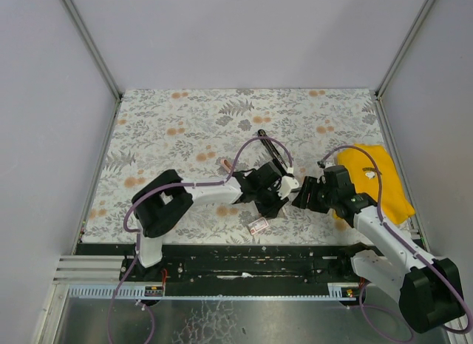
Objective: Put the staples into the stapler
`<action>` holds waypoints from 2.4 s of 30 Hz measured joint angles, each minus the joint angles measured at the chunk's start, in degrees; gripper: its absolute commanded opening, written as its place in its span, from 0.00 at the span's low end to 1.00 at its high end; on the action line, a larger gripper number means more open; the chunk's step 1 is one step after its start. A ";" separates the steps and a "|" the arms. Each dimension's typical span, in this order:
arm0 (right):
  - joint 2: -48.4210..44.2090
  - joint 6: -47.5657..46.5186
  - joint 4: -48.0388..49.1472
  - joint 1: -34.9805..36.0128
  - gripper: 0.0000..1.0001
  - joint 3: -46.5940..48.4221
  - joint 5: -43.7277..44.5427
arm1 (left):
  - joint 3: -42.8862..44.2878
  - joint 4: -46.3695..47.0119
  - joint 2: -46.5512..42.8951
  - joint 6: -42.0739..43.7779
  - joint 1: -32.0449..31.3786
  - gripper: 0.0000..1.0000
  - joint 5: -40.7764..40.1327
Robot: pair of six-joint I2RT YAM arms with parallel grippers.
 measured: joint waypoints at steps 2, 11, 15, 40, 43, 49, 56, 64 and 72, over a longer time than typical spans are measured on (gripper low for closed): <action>-0.26 0.00 0.11 0.00 0.61 -0.22 -0.02 | -0.28 0.22 0.00 0.13 -0.31 0.26 -0.72; -1.01 0.02 0.33 0.00 0.61 -0.37 -0.02 | -2.05 1.18 -0.59 1.31 -2.01 0.20 -4.81; -1.31 0.13 0.33 0.00 0.61 -0.39 -0.02 | -2.56 1.64 -0.98 1.73 -2.43 0.14 -5.84; 4.94 -0.46 3.76 -0.02 0.65 -1.07 -11.45 | -3.58 2.82 -5.53 1.46 -2.54 0.15 -3.30; 4.92 -0.26 3.93 -0.02 0.65 -1.11 -11.54 | -3.32 2.67 -4.61 1.46 -2.54 0.19 -3.32; 4.74 -0.22 4.20 -0.02 0.65 -1.36 -11.50 | -3.32 2.60 -4.33 1.49 -2.54 0.23 -3.37; 4.33 -0.13 4.22 -0.02 0.65 -1.68 -11.47 | -3.32 2.62 -4.28 1.51 -2.54 0.29 -3.45; 4.22 0.07 4.17 -0.13 0.65 -2.32 -11.21 | -3.28 2.89 -3.37 1.40 -2.54 0.25 -3.91; 4.22 0.66 4.07 -0.50 0.65 -3.30 -9.81 | -2.84 3.32 -1.73 0.55 -2.54 0.34 -5.09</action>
